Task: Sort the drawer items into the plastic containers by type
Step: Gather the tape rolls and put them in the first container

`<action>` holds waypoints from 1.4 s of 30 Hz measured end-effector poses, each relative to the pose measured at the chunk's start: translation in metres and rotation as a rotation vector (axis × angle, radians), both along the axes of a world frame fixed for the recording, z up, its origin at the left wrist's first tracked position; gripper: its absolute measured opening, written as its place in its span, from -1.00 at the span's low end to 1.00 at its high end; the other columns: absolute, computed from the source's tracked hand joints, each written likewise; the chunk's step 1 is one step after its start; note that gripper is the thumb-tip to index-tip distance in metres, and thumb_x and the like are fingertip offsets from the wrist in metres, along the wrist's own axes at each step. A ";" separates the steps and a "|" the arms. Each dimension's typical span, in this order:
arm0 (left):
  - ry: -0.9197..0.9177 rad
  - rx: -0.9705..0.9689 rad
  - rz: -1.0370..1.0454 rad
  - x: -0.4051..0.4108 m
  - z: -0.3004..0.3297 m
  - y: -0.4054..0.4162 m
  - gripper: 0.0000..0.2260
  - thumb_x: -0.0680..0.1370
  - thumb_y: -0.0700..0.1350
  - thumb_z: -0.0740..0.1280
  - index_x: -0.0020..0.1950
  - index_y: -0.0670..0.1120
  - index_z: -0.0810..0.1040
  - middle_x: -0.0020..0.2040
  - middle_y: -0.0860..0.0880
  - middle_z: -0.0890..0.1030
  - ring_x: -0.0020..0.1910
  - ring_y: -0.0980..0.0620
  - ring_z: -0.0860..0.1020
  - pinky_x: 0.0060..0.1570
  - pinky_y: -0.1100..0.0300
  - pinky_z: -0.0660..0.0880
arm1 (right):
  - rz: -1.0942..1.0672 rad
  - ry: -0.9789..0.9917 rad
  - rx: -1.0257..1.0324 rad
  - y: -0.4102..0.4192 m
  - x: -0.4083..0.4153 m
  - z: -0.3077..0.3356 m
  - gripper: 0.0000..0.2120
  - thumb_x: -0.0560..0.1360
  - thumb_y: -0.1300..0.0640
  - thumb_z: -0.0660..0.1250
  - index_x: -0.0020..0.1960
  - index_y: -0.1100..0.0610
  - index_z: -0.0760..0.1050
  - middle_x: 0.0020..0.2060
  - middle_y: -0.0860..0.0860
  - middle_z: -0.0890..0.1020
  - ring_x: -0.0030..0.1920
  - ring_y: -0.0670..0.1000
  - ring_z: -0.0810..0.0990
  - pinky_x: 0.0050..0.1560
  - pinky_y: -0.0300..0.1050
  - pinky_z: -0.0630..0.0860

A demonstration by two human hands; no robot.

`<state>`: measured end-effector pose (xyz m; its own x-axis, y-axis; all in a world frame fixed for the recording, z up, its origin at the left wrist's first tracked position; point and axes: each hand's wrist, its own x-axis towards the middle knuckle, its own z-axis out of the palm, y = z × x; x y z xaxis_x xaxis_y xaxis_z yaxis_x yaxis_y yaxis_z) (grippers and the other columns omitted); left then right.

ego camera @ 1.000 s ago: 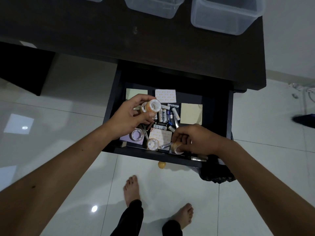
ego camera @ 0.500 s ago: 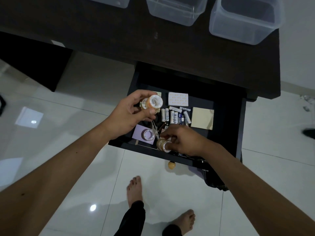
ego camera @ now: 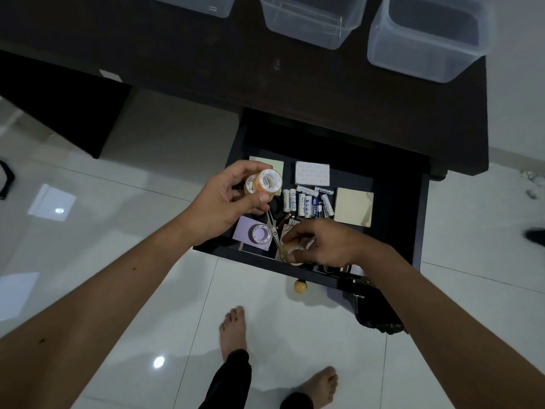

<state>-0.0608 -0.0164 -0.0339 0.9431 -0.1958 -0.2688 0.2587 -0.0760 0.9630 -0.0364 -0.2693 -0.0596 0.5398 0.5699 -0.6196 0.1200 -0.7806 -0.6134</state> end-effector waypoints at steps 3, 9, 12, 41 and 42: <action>0.001 -0.007 0.012 -0.001 0.000 0.001 -0.60 0.59 -0.27 0.44 0.39 -0.03 0.51 0.29 -0.07 0.63 0.02 -0.16 0.74 0.12 -0.04 0.69 | -0.039 0.034 0.019 0.000 -0.001 -0.001 -0.71 0.52 -0.03 0.52 0.23 -0.06 0.65 0.06 -0.15 0.70 0.08 -0.17 0.64 0.12 -0.23 0.57; -0.005 0.003 0.027 -0.005 0.001 0.007 -0.59 0.59 -0.27 0.44 0.41 -0.05 0.51 0.29 -0.08 0.64 0.02 -0.17 0.74 0.13 -0.07 0.68 | -0.179 0.104 0.117 0.006 -0.005 -0.003 -0.73 0.47 -0.03 0.56 0.14 -0.08 0.64 -0.07 -0.14 0.72 -0.05 -0.15 0.70 0.09 -0.13 0.62; -0.005 -0.011 0.050 -0.006 0.003 0.013 -0.60 0.59 -0.26 0.44 0.40 -0.02 0.52 0.30 -0.07 0.64 0.03 -0.18 0.74 0.13 -0.05 0.69 | -0.204 0.067 0.211 0.018 -0.005 -0.003 -0.72 0.48 0.02 0.57 0.17 -0.02 0.64 0.06 -0.07 0.66 0.02 -0.06 0.70 0.15 -0.10 0.65; 0.025 0.019 0.054 -0.005 0.006 0.018 -0.59 0.59 -0.27 0.44 0.42 -0.03 0.51 0.30 -0.05 0.62 0.05 -0.17 0.74 0.16 -0.13 0.67 | -0.045 0.010 0.121 0.048 0.003 -0.008 -0.53 0.44 0.02 0.61 0.30 -0.05 0.56 -0.08 -0.17 0.58 -0.15 -0.20 0.59 -0.13 -0.44 0.47; 0.025 0.016 0.055 -0.005 0.006 0.018 -0.59 0.59 -0.27 0.44 0.42 -0.04 0.51 0.30 -0.05 0.62 0.05 -0.17 0.74 0.16 -0.12 0.68 | -0.064 0.023 0.138 0.048 0.003 -0.009 -0.54 0.44 0.04 0.61 0.29 -0.03 0.56 -0.08 -0.16 0.59 -0.16 -0.20 0.59 -0.13 -0.44 0.48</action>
